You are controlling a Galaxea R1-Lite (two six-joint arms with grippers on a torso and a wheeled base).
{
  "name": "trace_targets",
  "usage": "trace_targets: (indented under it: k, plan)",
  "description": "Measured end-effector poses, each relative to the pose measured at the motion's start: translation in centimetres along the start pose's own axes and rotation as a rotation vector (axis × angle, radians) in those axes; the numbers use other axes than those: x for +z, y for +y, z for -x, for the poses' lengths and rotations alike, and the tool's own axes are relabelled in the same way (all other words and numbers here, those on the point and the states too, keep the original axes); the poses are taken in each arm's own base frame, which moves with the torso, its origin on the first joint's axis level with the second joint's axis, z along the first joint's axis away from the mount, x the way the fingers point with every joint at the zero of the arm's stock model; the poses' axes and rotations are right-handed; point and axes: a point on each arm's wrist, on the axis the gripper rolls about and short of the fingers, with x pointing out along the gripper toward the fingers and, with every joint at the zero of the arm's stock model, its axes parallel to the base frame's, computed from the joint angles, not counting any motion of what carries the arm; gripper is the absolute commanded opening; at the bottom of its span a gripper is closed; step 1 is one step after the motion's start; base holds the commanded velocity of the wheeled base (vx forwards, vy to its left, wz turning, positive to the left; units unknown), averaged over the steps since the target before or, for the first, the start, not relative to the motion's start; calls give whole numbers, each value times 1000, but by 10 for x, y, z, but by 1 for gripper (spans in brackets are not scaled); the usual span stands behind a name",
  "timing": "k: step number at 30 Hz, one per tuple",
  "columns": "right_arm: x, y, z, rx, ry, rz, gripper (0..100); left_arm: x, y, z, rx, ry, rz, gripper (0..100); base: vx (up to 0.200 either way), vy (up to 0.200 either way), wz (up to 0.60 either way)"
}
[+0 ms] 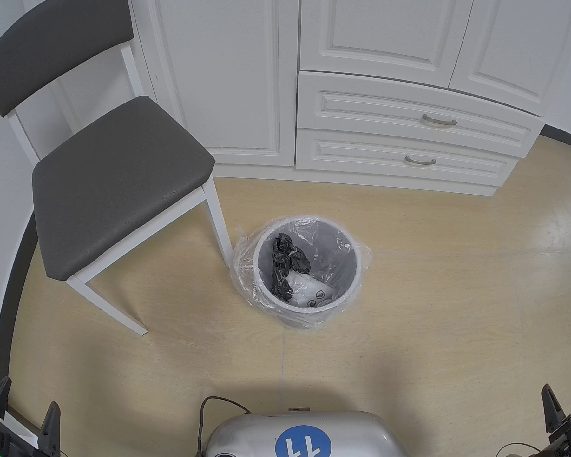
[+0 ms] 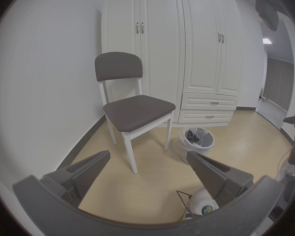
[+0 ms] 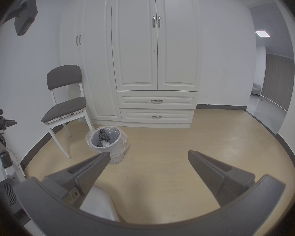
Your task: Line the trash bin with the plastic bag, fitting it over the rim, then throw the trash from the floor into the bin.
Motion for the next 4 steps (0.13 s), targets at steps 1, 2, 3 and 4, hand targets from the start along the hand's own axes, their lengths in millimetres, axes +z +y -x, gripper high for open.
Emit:
trace_targets:
  k: [1, 2, 3, 4]
  plan:
    - [0, 0, 0, 0, 0, 0, 100, 0, 0, 0, 0, 0, 0, 100, 0, 0, 0]
    - [0, 0, 0, 0, 0, 0, 100, 0, 0, 0, 0, 0, 1, 100, 0, 0, 0]
    - [0, 0, 0, 0, 0, 0, 100, 0, 0, 0, 0, 0, 0, 100, 0, 0, 0]
    - [0, 0, 0, 0, 0, 0, 100, 0, 0, 0, 0, 0, 0, 100, 0, 0, 0]
